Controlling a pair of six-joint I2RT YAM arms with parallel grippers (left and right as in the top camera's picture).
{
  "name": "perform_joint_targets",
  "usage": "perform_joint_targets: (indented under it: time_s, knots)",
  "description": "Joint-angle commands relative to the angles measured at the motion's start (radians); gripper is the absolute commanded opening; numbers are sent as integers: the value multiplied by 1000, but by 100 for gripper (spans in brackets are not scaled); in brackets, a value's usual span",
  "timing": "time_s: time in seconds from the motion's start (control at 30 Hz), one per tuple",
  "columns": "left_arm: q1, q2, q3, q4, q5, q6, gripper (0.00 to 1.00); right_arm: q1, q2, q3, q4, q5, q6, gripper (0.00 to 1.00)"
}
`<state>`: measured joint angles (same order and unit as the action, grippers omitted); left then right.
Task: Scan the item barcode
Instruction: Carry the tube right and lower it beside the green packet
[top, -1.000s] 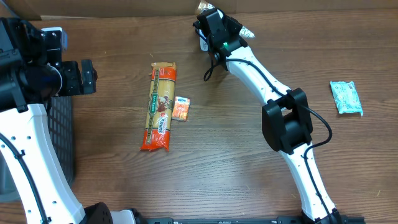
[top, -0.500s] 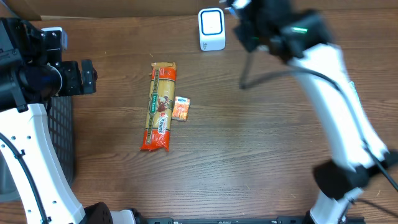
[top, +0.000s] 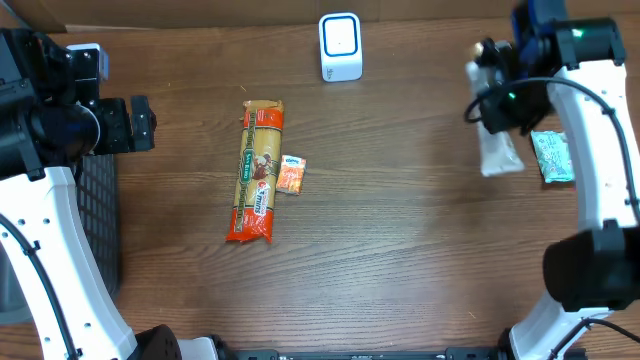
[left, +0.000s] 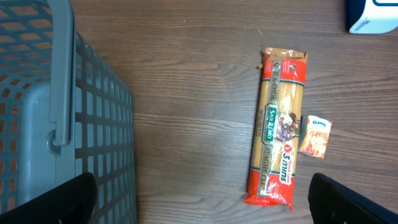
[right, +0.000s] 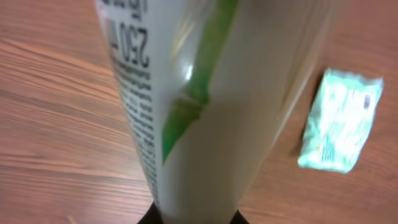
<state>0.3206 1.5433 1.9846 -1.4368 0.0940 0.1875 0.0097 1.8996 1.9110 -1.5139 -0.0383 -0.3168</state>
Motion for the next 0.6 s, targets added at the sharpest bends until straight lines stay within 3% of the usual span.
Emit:
perform_joint_targets:
  time_s: [0.0, 0.57]
  knots:
    - [-7, 6, -3, 0, 8, 15, 100, -71, -24, -109, 59, -16, -68, 4]
    - [-7, 6, -3, 0, 8, 15, 100, -125, -24, -575, 507, -16, -133, 4]
